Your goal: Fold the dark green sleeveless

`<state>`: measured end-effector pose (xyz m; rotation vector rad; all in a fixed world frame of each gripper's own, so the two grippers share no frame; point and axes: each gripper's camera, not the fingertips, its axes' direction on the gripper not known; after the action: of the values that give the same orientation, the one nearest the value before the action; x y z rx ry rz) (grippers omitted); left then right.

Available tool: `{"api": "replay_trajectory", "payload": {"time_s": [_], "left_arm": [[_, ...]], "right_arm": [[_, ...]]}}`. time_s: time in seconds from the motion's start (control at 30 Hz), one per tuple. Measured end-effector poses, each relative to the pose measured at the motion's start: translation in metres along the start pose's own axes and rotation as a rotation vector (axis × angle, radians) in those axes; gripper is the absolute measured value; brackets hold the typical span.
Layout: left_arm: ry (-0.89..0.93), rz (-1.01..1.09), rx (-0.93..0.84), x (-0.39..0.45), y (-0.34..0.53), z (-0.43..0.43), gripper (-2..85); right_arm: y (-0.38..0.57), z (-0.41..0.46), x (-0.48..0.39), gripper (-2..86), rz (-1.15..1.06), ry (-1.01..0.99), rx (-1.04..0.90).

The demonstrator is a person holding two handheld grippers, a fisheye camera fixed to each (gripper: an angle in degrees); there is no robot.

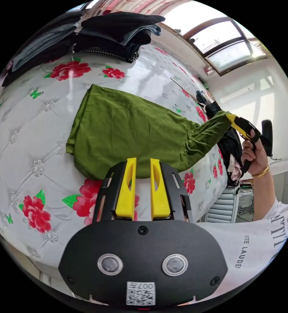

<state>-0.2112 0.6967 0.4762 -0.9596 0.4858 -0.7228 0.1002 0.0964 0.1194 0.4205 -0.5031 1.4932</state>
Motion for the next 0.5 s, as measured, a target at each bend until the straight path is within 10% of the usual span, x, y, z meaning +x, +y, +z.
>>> {"api": "replay_trajectory", "payload": {"time_s": [0.2,0.5], "left_arm": [[0.002,-0.128,0.07,-0.047,0.046,-0.042,6.8],[0.026,-0.274,0.109,-0.108,0.083,-0.065,7.3]], "right_arm": [[0.004,0.2,-0.206,0.5,-0.683,0.182,-0.529],[0.129,0.344,-0.234,3.9,-0.759,0.014,-0.653]]}}
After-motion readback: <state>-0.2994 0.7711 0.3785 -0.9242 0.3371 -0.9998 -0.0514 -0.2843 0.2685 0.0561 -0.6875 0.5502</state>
